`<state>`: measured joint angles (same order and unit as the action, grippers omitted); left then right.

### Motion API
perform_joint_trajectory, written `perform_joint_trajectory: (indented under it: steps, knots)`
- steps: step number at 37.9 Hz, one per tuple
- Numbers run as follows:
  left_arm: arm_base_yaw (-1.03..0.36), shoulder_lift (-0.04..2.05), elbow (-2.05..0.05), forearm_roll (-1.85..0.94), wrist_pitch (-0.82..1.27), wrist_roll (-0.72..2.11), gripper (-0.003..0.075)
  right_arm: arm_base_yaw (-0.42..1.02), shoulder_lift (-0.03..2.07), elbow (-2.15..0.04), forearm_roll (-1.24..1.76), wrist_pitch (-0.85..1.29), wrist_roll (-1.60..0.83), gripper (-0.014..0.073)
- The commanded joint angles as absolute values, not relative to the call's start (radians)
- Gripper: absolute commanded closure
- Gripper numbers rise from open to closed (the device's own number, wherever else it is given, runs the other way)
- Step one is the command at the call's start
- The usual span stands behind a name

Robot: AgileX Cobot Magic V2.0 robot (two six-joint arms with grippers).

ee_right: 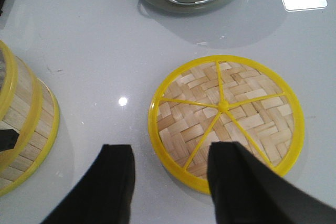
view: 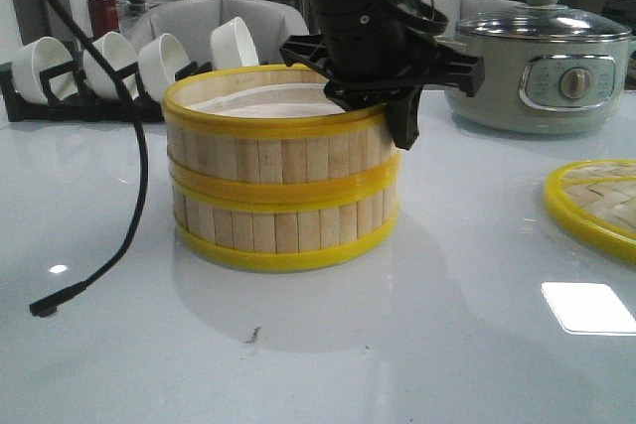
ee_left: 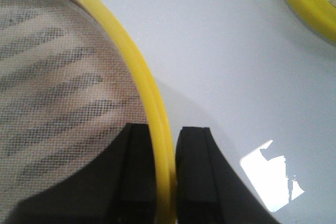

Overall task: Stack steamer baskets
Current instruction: 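Lift the basket and lower it onto the middle steamer basket, then open the left gripper and raise it away from the stack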

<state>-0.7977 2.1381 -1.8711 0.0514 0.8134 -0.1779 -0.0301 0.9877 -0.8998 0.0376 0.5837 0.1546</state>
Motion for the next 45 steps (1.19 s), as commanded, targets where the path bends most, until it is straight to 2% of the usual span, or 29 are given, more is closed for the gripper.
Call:
perform_joint_trajectory:
  steps: [1,5,21,24,26,29,30,32,45]
  knots:
    - [-0.808,2.077,-1.909,0.043,0.761,-0.176,0.0451,-0.028,0.976,-0.938,0.033,0.518,0.149,0.0169]
    - [-0.808,2.074,-1.909,0.045,0.779,-0.176,0.0377,-0.028,0.976,-0.938,0.033,0.519,0.149,0.0169]
    - [-0.808,1.929,-1.938,0.093,0.787,-0.176,0.0377,-0.028,0.976,-0.938,0.033,0.524,0.149,0.0169]
    - [-0.808,1.892,-1.949,0.143,0.802,-0.176,0.0412,-0.028,0.976,-0.938,0.033,0.525,0.149,0.0169]
    - [-0.807,1.867,-1.956,0.194,0.812,-0.176,0.0472,-0.028,0.976,-0.938,0.033,0.525,0.149,0.0169]
    - [-0.792,1.824,-1.956,0.278,0.819,-0.176,0.063,-0.028,0.976,-0.938,0.033,0.524,0.149,0.0169]
    - [-0.784,1.811,-1.956,0.296,0.821,-0.176,0.0644,-0.028,0.976,-0.938,0.033,0.524,0.149,0.0169]
    - [-0.761,1.78,-1.956,0.316,0.825,-0.178,0.0614,-0.028,0.976,-0.938,0.033,0.524,0.149,0.0169]
    - [-0.357,1.469,-1.927,0.308,0.931,-0.214,0.0634,-0.028,0.976,-0.938,0.033,0.524,0.149,0.0169]
